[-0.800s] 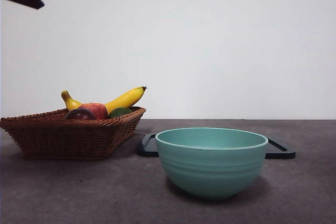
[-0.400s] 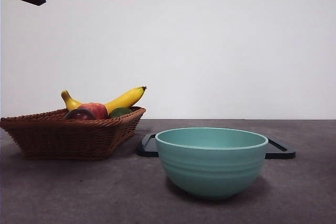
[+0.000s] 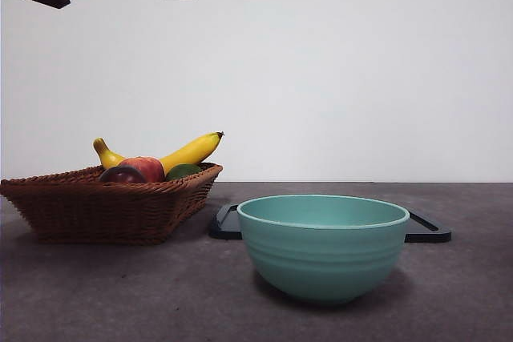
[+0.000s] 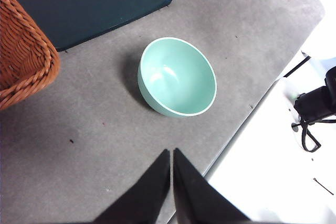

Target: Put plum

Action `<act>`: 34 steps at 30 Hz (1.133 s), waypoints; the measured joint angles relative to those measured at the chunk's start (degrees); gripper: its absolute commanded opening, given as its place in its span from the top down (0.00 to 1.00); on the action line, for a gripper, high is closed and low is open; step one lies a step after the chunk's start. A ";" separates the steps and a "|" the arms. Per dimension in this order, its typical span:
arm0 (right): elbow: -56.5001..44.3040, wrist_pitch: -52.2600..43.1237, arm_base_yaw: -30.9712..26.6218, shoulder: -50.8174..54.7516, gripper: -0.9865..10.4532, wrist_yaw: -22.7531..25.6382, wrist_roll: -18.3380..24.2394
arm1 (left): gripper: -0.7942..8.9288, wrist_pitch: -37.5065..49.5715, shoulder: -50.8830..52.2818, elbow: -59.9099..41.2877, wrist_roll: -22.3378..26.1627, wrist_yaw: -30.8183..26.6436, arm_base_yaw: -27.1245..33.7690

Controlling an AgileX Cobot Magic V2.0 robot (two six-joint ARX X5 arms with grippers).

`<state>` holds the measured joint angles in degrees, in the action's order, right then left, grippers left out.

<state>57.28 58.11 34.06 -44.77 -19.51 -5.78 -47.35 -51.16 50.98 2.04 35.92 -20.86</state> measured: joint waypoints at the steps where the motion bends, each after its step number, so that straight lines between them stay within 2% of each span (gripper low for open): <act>1: 0.00 0.00 0.00 0.00 0.91 -0.02 0.00 | 0.91 0.00 0.02 0.00 0.00 0.00 0.00; 13: 0.00 0.00 0.00 0.00 0.91 0.00 0.00 | 0.91 0.04 0.24 0.00 0.02 -0.09 0.02; 16: 0.00 0.00 0.00 0.00 0.91 0.00 0.00 | 0.91 1.60 2.14 0.00 1.49 -1.64 1.29; 19: 0.00 -0.02 0.00 0.00 0.91 0.00 0.00 | 0.91 8.09 6.27 -0.02 3.17 -5.46 4.59; 22: 0.00 -0.02 0.00 0.00 0.91 0.00 0.00 | 0.91 18.51 11.65 -1.46 3.69 -10.23 8.96; 27: 0.00 -0.17 0.00 0.00 0.91 0.00 0.00 | 0.91 35.01 21.88 -9.51 4.42 -20.87 16.17; 31: 0.00 -1.18 0.00 0.00 0.91 0.00 0.00 | 0.91 42.53 29.77 -17.73 4.52 -30.03 19.63; 34: 0.00 -2.01 0.00 0.00 0.91 0.00 0.00 | 0.91 43.93 35.23 -24.46 4.52 -33.64 21.18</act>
<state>57.28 56.10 34.06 -44.77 -19.51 -5.78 -3.42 -15.92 26.52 6.57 2.28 0.32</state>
